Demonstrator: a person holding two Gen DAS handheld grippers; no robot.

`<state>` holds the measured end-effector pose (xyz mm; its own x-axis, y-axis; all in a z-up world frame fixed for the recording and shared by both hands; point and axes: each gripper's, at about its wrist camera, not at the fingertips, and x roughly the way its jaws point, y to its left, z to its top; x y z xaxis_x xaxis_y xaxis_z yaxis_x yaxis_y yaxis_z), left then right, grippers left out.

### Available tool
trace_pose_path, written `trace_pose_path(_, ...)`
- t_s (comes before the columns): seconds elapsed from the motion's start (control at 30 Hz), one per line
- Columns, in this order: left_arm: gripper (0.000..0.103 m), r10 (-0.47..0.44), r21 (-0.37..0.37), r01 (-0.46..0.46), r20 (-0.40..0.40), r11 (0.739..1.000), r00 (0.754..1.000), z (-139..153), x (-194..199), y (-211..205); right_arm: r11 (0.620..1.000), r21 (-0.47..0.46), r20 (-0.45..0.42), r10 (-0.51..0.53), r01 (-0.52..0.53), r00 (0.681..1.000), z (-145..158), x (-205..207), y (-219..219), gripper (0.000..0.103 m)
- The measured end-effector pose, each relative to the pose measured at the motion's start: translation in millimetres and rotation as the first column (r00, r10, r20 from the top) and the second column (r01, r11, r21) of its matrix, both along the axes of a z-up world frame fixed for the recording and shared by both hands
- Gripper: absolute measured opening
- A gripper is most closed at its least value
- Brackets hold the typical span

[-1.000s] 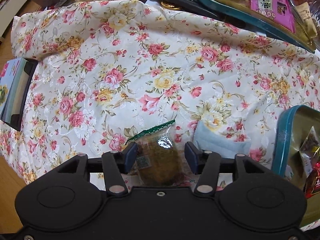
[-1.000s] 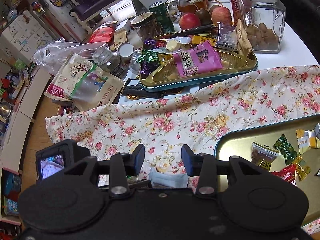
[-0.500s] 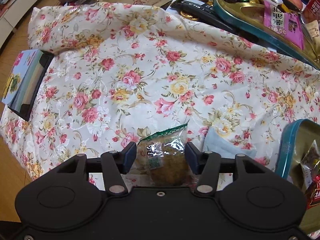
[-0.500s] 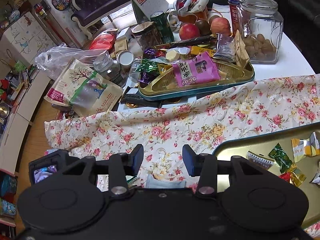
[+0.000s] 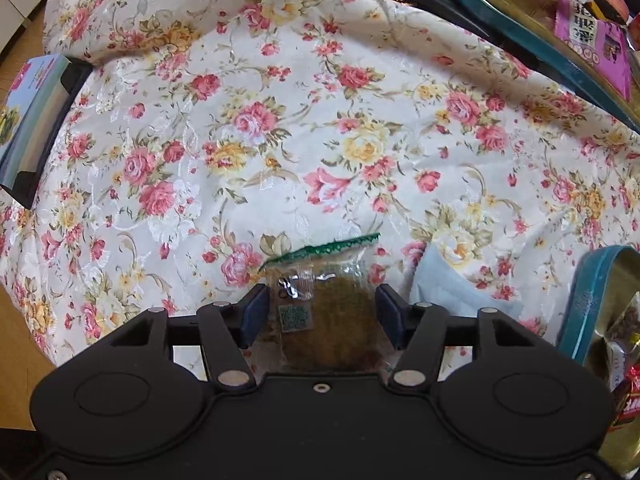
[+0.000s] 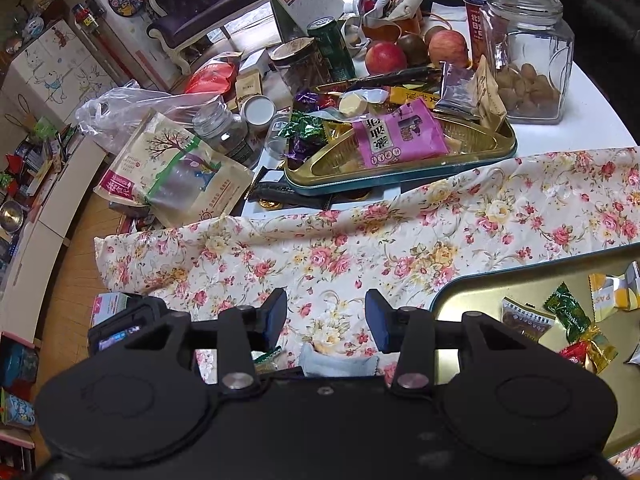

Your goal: Organize snacks

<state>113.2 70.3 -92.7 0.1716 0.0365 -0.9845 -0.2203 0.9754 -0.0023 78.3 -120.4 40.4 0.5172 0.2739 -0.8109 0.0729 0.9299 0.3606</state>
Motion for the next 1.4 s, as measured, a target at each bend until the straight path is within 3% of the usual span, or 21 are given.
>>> trace_pose_path(0.2, 0.067, -0.018, 0.002, 0.018, 0.007, 1.000, 1.000, -3.6, 4.2, -2.4, 1.000, 0.003, 0.007, -0.004, 0.004, 1.000, 1.0, -0.8, -1.0, 0.047)
trace_pose_path(0.4, 0.056, -0.059, -0.037, 0.059, -0.008, 0.998, 0.998, -1.1, 7.3, 2.1, 1.000, -0.009, 0.037, -0.015, 0.015, 0.999, 1.1, -2.6, 1.7, 0.048)
trace_pose_path(0.53, 0.056, -0.034, -0.062, 0.031, -0.034, 0.998, 0.999, 2.6, 9.6, 20.9, 0.999, -0.046, 0.083, 0.009, -0.005, 0.997, -1.5, -4.2, 9.4, 0.049)
trace_pose_path(0.63, 0.056, -0.043, -0.029, 0.042, -0.015, 0.999, 0.999, 11.3, 12.5, 34.4, 0.993, -0.100, 0.092, 0.065, -0.056, 0.994, -9.6, -3.5, 19.3, 0.050)
trace_pose_path(0.83, 0.056, -0.066, 0.016, 0.067, -0.028, 0.998, 0.997, 15.2, 18.2, 56.7, 0.964, -0.172, -0.011, 0.206, -0.205, 0.978, -49.4, 3.9, 46.5, 0.051)
trace_pose_path(0.97, 0.056, -0.053, -0.006, 0.053, -0.068, 0.999, 0.996, 9.4, 9.4, 61.5, 0.923, -0.184, -0.110, 0.323, -0.339, 0.940, -80.1, 7.3, 65.3, 0.051)
trace_pose_path(1.07, 0.056, -0.068, -0.008, 0.068, -0.078, 0.998, 0.995, 6.7, 9.9, 64.0, 0.884, -0.220, -0.139, 0.389, -0.411, 0.911, -97.3, 3.4, 79.0, 0.051)
trace_pose_path(1.23, 0.056, -0.076, 0.011, 0.078, -0.099, 0.997, 0.992, -4.8, 9.5, 68.1, 0.825, -0.309, -0.152, 0.447, -0.472, 0.881, -116.6, 1.3, 92.2, 0.051)
trace_pose_path(1.4, 0.057, -0.087, -0.003, 0.087, -0.096, 0.996, 0.992, -8.8, 7.3, 68.6, 0.828, -0.294, -0.159, 0.451, -0.478, 0.878, -129.5, 9.3, 96.9, 0.049)
